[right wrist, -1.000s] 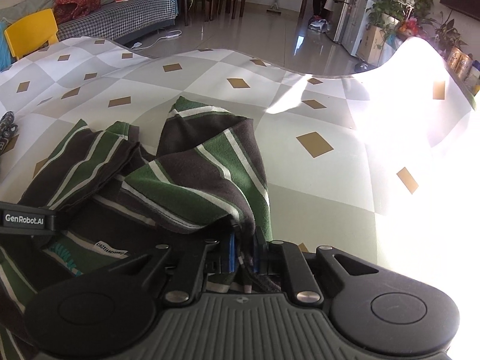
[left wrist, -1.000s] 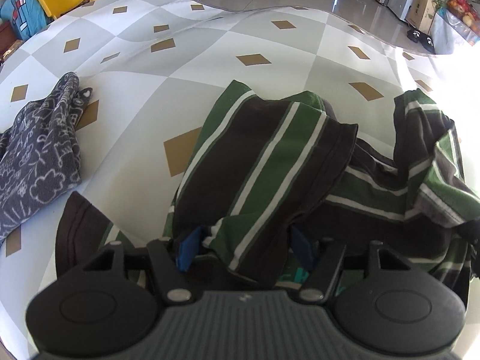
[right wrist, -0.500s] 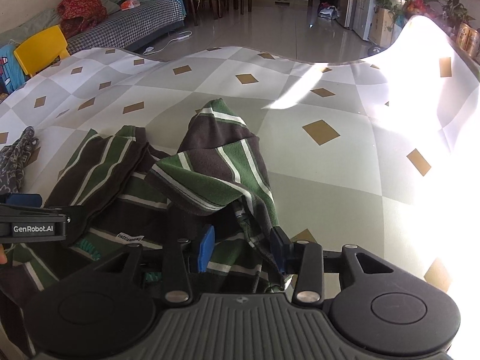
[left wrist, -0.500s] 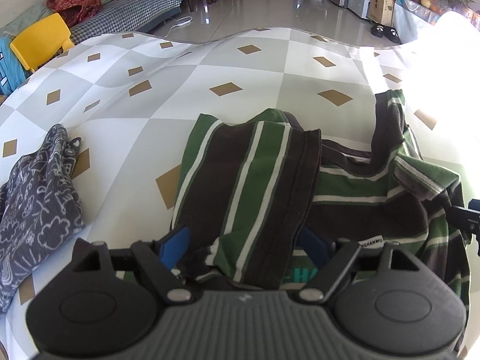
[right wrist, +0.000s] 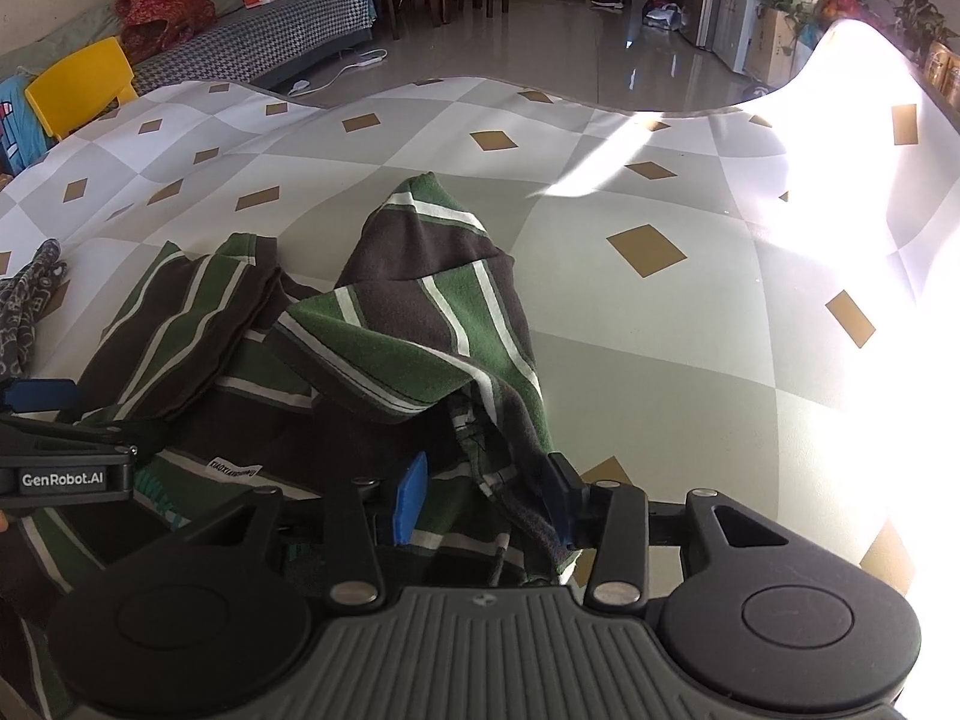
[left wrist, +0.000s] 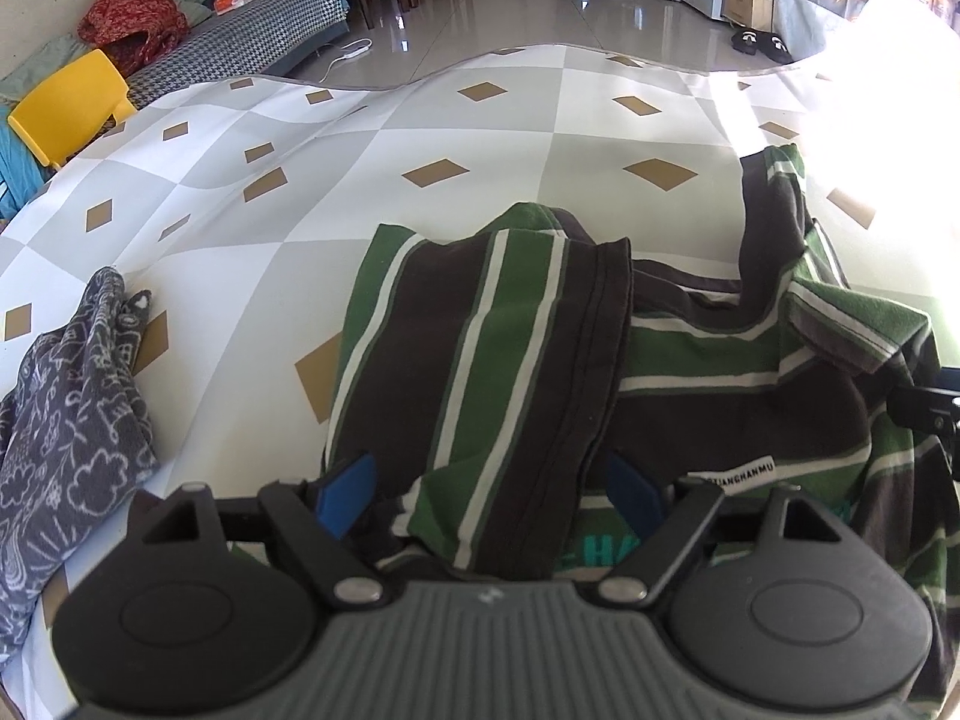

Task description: Fold clothes

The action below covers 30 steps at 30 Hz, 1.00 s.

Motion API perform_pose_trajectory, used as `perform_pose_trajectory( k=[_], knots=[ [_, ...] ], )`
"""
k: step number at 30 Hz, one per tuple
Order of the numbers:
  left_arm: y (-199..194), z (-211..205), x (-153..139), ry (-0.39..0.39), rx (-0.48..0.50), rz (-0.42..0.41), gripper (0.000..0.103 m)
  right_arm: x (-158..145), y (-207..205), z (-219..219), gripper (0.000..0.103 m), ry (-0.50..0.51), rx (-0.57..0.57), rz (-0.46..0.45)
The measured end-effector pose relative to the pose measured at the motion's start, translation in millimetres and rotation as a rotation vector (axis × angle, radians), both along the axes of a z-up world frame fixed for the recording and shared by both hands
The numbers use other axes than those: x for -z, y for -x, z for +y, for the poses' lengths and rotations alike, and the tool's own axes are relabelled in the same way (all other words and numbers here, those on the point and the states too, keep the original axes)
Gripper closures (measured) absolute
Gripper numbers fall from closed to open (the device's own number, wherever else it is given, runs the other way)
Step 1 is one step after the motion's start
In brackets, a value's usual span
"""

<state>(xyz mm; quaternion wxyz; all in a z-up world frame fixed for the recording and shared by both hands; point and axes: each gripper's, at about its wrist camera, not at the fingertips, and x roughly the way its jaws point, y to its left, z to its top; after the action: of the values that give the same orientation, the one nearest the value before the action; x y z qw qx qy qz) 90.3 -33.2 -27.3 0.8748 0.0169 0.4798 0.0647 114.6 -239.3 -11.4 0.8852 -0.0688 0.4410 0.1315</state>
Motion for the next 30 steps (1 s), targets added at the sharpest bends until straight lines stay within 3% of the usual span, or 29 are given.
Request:
perform_pose_trajectory(
  k=[13, 18, 26, 30],
  knots=[
    [-6, 14, 0, 0.036, -0.067, 0.011, 0.030, 7, -12, 7, 0.062, 0.032, 0.022, -0.025],
    [-7, 27, -4, 0.043, -0.127, -0.007, 0.030, 7, -15, 6, 0.089, 0.017, 0.050, -0.026],
    [-10, 59, -4, 0.042, -0.250, -0.001, 0.032, -10, -13, -4, 0.092, 0.005, 0.132, -0.099],
    [-8, 62, -3, 0.059, -0.252, 0.013, 0.032, -15, -16, -15, 0.092, 0.016, 0.185, -0.113]
  ],
)
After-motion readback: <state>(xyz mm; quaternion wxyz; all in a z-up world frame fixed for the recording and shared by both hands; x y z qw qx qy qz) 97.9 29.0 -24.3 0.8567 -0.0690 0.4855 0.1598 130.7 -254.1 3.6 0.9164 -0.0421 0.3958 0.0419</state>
